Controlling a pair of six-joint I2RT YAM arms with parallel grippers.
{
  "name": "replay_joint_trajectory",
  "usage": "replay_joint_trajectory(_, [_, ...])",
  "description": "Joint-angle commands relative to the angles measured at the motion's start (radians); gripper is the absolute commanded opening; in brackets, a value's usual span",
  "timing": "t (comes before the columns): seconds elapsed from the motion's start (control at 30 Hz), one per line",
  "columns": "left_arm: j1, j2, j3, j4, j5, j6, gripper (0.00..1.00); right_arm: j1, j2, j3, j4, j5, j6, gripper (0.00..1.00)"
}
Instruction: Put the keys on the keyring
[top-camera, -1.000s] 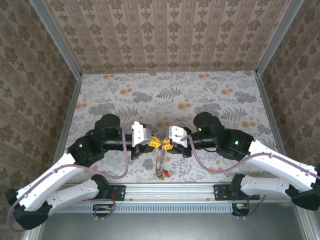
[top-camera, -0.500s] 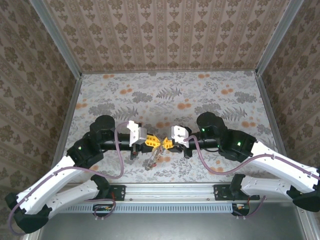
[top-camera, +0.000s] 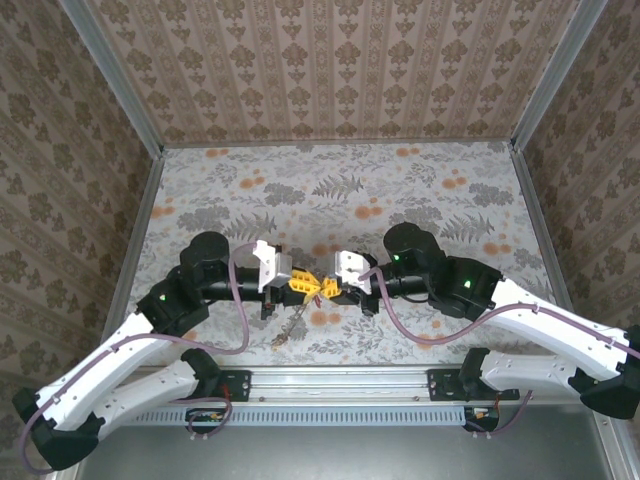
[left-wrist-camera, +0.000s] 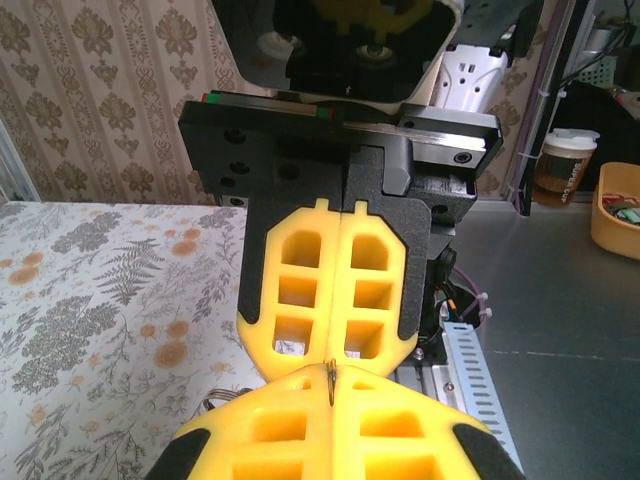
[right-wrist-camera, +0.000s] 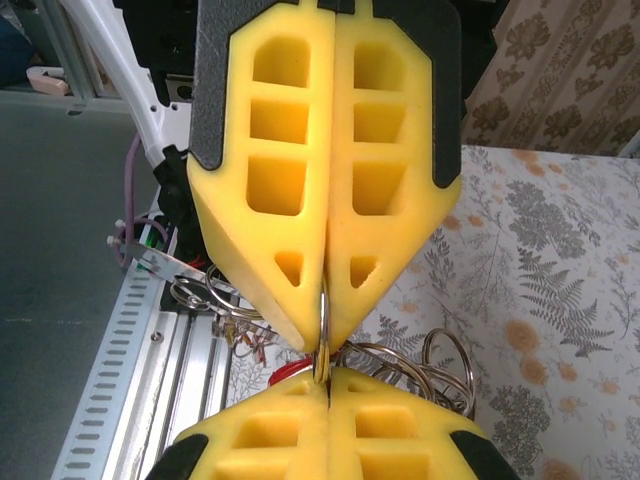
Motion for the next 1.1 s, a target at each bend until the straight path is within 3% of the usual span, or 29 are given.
replay_joint_trajectory(0.0, [0.004,-0.027,0.007,0.114,0.044,-0.025,0.00,-0.004,0.007,0.018,0.025,0.006,0.027,0.08])
replay_joint_trajectory(0.2, [0.015,-0.037,0.004,0.074,-0.012,-0.014,0.00,-0.008,-0.065,-0.035,0.049,0.084,0.056,0.29])
replay_joint_trajectory(0.43, [0.057,-0.034,0.013,-0.059,-0.204,0.000,0.00,-0.030,-0.153,-0.141,0.073,0.294,0.125,0.48])
replay_joint_trajectory(0.7, [0.070,0.072,0.006,-0.194,-0.384,-0.007,0.00,-0.088,-0.182,-0.239,0.158,0.399,0.207,0.72])
replay_joint_trajectory(0.77, [0.070,0.110,0.007,-0.216,-0.412,-0.002,0.00,-0.107,-0.186,-0.258,0.178,0.408,0.222,0.81])
replay_joint_trajectory(0.83, [0.069,0.145,0.007,-0.218,-0.431,0.003,0.00,-0.138,-0.195,-0.280,0.192,0.422,0.242,1.00])
replay_joint_trajectory(1.07, [0.067,0.365,0.026,-0.108,-0.401,-0.008,0.00,-0.336,-0.266,-0.379,0.211,0.483,0.397,1.00])
